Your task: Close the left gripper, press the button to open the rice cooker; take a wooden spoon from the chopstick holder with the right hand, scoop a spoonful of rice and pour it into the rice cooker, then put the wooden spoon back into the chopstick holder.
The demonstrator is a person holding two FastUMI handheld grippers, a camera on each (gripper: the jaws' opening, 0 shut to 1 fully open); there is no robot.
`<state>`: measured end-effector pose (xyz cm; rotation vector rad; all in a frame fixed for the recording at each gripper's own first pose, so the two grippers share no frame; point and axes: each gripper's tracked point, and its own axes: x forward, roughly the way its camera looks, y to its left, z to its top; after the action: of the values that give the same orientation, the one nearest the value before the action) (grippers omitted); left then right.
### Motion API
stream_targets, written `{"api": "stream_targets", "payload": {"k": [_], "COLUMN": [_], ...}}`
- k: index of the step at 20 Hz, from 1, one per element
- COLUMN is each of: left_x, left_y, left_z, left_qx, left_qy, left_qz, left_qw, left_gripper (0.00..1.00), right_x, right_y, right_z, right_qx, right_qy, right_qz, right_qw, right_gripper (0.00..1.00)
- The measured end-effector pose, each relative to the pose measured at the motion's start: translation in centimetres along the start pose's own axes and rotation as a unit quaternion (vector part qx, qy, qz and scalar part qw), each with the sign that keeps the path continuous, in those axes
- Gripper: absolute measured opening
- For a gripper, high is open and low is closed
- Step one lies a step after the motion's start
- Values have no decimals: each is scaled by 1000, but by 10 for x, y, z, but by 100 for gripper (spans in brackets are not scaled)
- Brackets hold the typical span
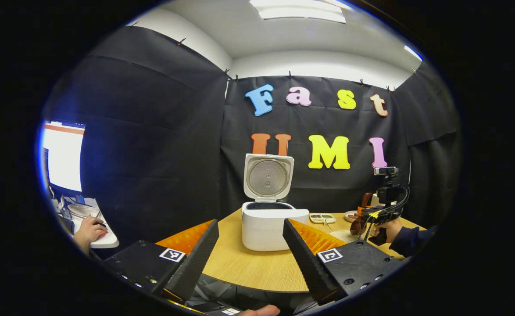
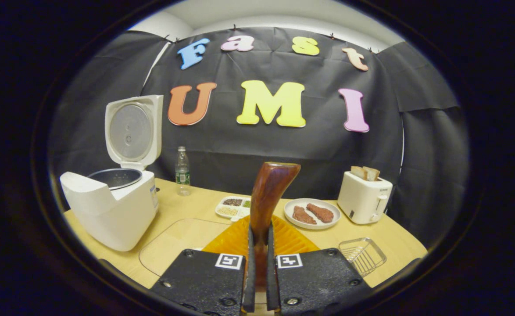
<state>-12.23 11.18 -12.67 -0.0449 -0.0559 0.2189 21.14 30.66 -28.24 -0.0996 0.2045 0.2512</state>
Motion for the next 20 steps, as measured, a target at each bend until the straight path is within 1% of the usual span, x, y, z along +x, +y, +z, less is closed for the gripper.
{"api": "stream_targets", "payload": {"k": [2, 3, 4, 6, 9, 11, 12, 14, 15, 17, 19, 20], "left_x": [1, 2, 2, 4, 1, 2, 2, 2, 2, 2, 3, 3], "left_y": [-2, -2, -3, -3, -1, 0, 1, 3, 3, 4, 3, 3], "left_z": [0, -1, -1, -5, -4, -5, -6, -4, -4, -4, -6, -8], "left_qx": [1, 2, 3, 4, 6, 6, 5, 1, 1, 1, 2, 4], "left_qy": [1, 1, 0, 3, 4, 4, 6, 7, 6, 5, 7, 8], "left_qz": [-2, -3, -3, -4, -2, 0, 2, 2, 3, 5, 4, 4], "left_qw": [1000, 1000, 1000, 1000, 1000, 1000, 1000, 1000, 1000, 1000, 1000, 1000], "left_gripper": [94, 94, 94, 94, 94, 94, 94, 94, 94, 94, 94, 94], "right_x": [3, 5, 6, 5, 0, -2, -3, -5, -5, -3, 1, 4], "right_y": [-3, -4, -1, 17, 46, 60, 68, 79, 81, 72, 51, 43], "right_z": [-4, -7, -11, -19, -29, -29, -29, -29, -30, -30, -37, -39], "right_qx": [-1, -12, -19, -21, 11, 33, 50, 90, 111, 151, 207, 250], "right_qy": [-6, -9, -6, 1, 19, 25, 29, 42, 48, 62, 91, 108], "right_qz": [-15, -27, -28, -10, 22, 35, 49, 77, 84, 86, 69, 70], "right_qw": [1000, 1000, 999, 1000, 1000, 999, 997, 992, 989, 983, 972, 960], "right_gripper": [15, 15, 16, 15, 14, 14, 14, 14, 14, 14, 14, 14]}}
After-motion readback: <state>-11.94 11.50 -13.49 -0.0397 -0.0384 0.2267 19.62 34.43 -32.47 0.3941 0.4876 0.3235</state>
